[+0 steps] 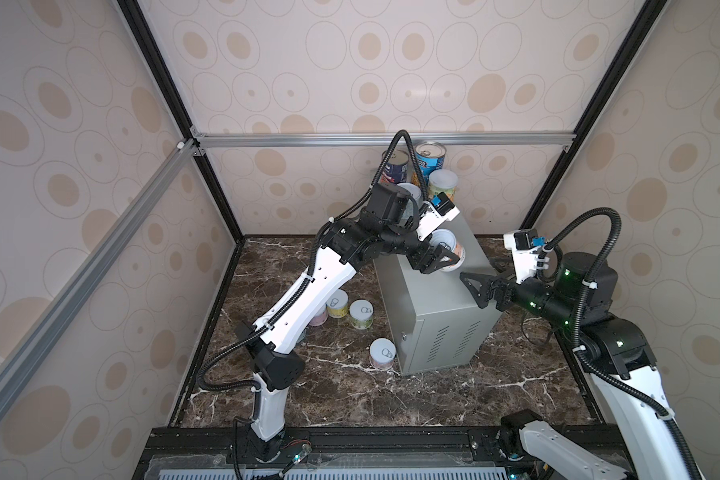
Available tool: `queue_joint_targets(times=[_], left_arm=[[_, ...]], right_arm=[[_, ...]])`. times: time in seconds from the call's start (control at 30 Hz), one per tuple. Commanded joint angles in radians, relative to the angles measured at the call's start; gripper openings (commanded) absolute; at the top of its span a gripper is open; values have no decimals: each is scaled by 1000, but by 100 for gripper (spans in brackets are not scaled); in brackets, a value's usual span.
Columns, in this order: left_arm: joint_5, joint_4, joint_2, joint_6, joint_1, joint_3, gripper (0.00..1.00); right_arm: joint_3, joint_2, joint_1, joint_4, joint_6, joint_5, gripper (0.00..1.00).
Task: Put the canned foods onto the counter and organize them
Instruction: 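Grasp the orange-labelled can with the right gripper while the left gripper holds it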
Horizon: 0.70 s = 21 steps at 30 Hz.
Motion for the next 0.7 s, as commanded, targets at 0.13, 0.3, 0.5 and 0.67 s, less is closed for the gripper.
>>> queue_joint_targets(times=[0.13,0.3,0.5,0.67], left_arm=[[15,-39,39,-3,-10,14,72],[22,-31,48,-8,-11,14,76],[29,-22,57,-12,-11,14,78],[32,-12,61,-19,-13,13,82]], right_arm=[[-12,-11,2,0,-13,6,100],[-12,-13,3,-1,-15,6,100],[-15,-14,3,-1,-15,10,100],[-14,-15,3,-3,-16,11,100]])
